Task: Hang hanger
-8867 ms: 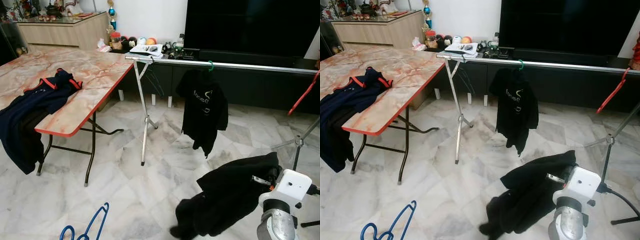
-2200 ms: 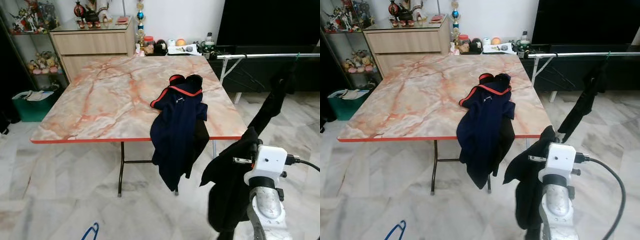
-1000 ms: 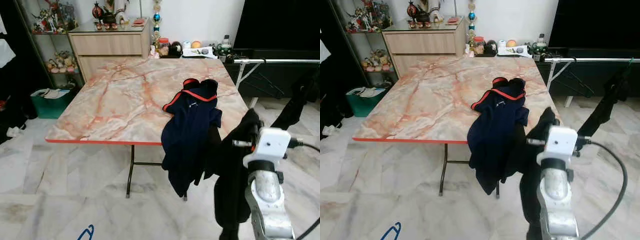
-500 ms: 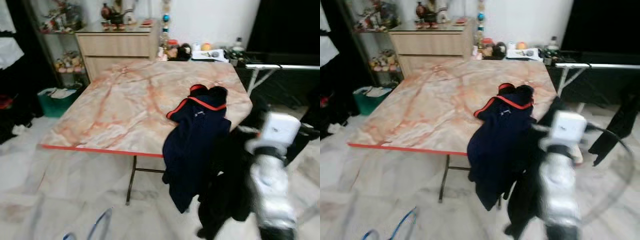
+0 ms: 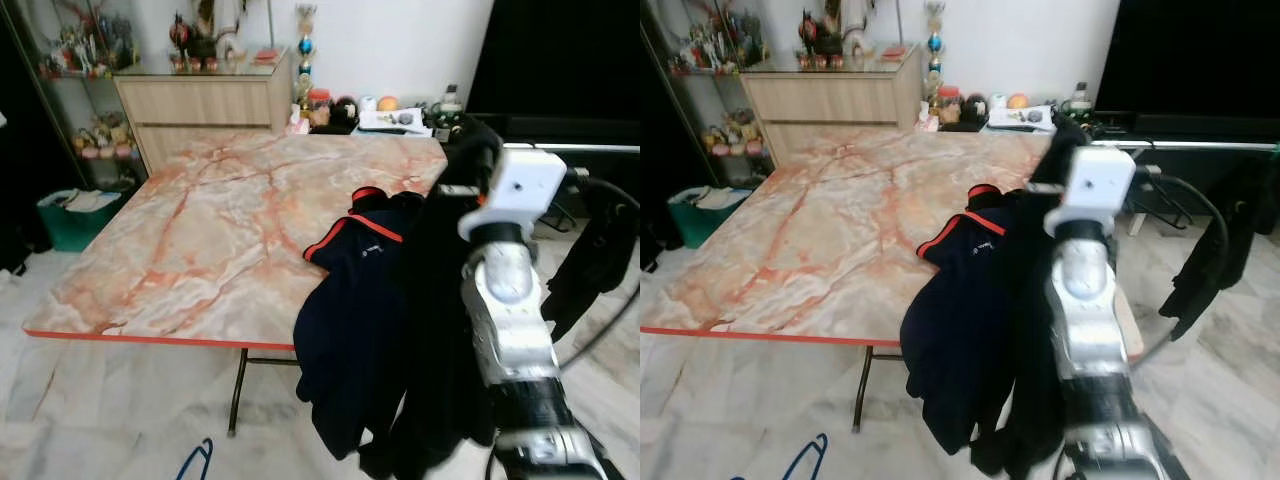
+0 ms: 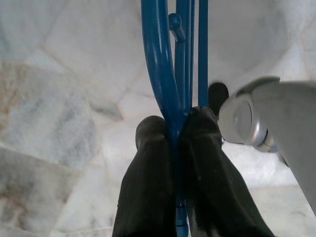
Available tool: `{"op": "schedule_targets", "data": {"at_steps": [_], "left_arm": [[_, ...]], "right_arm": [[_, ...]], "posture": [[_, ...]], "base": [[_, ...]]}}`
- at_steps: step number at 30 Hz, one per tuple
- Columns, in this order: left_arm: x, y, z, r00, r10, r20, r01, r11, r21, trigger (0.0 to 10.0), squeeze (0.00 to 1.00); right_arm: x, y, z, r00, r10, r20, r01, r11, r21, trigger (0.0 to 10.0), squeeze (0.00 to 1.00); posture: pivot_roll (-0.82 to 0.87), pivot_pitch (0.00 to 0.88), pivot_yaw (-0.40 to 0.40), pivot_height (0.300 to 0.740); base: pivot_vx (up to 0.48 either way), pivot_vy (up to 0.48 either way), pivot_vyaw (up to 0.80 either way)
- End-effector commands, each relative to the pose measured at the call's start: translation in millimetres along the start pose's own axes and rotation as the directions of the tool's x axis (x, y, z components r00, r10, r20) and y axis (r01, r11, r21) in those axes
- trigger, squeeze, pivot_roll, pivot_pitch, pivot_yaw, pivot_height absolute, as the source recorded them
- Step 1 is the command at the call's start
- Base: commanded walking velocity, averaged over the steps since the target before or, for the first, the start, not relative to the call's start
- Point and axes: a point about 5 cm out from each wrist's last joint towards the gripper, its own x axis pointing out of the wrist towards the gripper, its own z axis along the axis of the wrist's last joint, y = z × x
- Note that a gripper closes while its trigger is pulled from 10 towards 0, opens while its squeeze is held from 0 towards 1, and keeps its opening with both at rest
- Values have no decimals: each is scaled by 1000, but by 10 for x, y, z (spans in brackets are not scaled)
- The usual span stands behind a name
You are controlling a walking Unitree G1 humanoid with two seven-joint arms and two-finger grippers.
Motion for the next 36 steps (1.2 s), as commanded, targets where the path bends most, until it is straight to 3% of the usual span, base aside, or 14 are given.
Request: {"op": "schedule_targets", "data": {"at_steps": [1, 10, 14, 20, 21, 25, 27, 29, 30, 31, 34, 36], "left_arm": [[5, -32, -6, 1000, -9, -10, 9, 1000, 16, 10000, 0], [-9, 49, -16, 1000, 2, -16, -2, 1000, 13, 10000, 0], [-9, 57, -14, 1000, 3, -16, -3, 1000, 13, 10000, 0], [10, 14, 35, 1000, -2, -13, 2, 1000, 15, 10000, 0], [20, -45, 38, 1000, -10, -14, 10, 1000, 16, 10000, 0], [26, -111, 25, 1000, -20, -16, 20, 1000, 16, 10000, 0], [27, -186, -8, 999, -30, -21, 31, 999, 17, 10000, 0], [28, -217, -20, 999, -35, -23, 35, 999, 19, 10000, 0], [28, -278, -42, 999, -43, -28, 44, 999, 21, 10000, 0], [28, -278, -42, 999, -43, -28, 44, 999, 21, 10000, 0], [29, -336, -60, 998, -52, -32, 53, 998, 23, 10000, 0], [29, -348, -62, 998, -54, -32, 55, 998, 23, 10000, 0]], "right_arm": [[74, -107, 55, 999, -28, 22, 29, 999, -16, 10000, 0], [441, -92, 323, 997, 6, 79, -2, 999, -52, 10000, 0], [496, -77, 365, 996, 20, 86, -15, 998, -63, 10000, 0], [550, 50, 264, 990, 142, -16, -143, 984, -106, 10000, 0], [463, 146, 73, 967, 233, -101, -243, 964, -106, 10000, 0], [335, 221, -132, 936, 304, -179, -326, 939, -111, 10000, 0], [140, 270, -380, 899, 357, -254, -393, 914, -106, 10000, 0], [43, 272, -481, 887, 367, -279, -405, 910, -91, 10000, 0], [-144, 235, -678, 868, 362, -340, -402, 914, -54, 10000, 0], [-144, 235, -678, 868, 362, -340, -402, 914, -54, 10000, 0], [-436, 115, -916, 842, 332, -426, -362, 932, 13, 10000, 0], [-530, 85, -964, 833, 330, -445, -357, 934, 23, 10000, 0]], "posture": [[102, 0, 34, 740], [93, 5, 39, 740], [93, 5, 39, 740], [88, 7, 39, 740], [91, 7, 37, 740], [91, 6, 35, 740], [93, 4, 35, 740], [93, 4, 36, 740], [87, 5, 36, 740], [87, 5, 36, 740], [94, 3, 33, 740], [96, 0, 32, 740]], "base": [[307, 0, 0], [307, 0, 0], [307, 0, 0], [300, 0, 0], [0, 0, 0], [0, 0, 0], [0, 0, 0], [0, 0, 0], [0, 0, 0], [0, 0, 0], [0, 0, 0], [0, 0, 0]]}}
